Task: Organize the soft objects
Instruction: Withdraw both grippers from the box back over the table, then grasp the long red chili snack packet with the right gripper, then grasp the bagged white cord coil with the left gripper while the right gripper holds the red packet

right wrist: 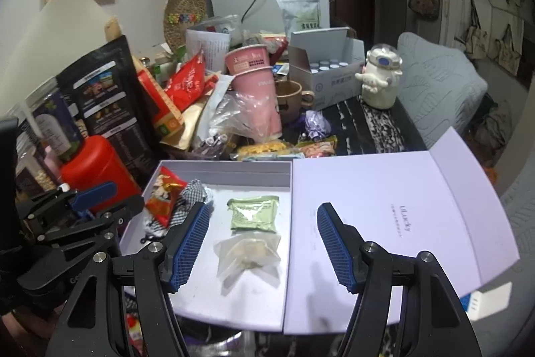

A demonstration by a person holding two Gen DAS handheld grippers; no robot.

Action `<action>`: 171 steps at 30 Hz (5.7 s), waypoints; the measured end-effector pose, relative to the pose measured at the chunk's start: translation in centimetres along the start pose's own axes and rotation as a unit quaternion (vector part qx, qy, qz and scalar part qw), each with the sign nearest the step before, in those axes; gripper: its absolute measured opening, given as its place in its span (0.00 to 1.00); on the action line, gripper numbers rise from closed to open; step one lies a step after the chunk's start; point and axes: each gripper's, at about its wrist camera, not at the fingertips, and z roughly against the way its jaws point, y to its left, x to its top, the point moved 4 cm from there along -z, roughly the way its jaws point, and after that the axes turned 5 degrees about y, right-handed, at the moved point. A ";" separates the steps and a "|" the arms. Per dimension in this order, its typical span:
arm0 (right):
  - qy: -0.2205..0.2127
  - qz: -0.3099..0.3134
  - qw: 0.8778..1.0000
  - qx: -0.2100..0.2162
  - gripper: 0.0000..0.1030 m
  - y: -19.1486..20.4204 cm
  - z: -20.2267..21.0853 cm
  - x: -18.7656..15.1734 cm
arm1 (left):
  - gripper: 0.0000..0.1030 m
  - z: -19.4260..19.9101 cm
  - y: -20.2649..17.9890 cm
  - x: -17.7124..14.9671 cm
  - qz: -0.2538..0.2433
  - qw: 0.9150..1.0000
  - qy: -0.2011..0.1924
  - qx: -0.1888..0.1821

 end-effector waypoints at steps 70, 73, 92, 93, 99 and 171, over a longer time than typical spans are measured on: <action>-0.008 0.009 1.000 0.012 0.78 4.3 10.3 -22.0 | 0.87 8.9 -0.4 -19.6 0.030 0.995 -0.002 -0.095; 0.005 0.008 1.000 0.010 0.78 3.9 9.1 -22.5 | 0.87 7.8 -0.5 -20.1 0.029 0.995 0.010 -0.094; 0.056 0.070 0.993 0.075 0.78 8.1 2.5 -21.3 | 0.87 6.0 4.1 -21.7 0.063 0.995 0.055 -0.062; 0.058 0.076 0.992 0.082 0.78 8.7 2.2 -21.1 | 0.87 6.4 4.6 -21.6 0.065 0.995 0.051 -0.057; 0.082 0.118 0.982 0.121 0.77 11.9 -0.7 -20.2 | 0.87 7.3 6.0 -21.2 0.073 0.995 0.034 -0.058; 0.029 -0.025 0.999 -0.018 0.42 -2.9 11.6 -28.2 | 0.87 7.2 -12.7 -19.7 -0.068 0.974 0.061 -0.208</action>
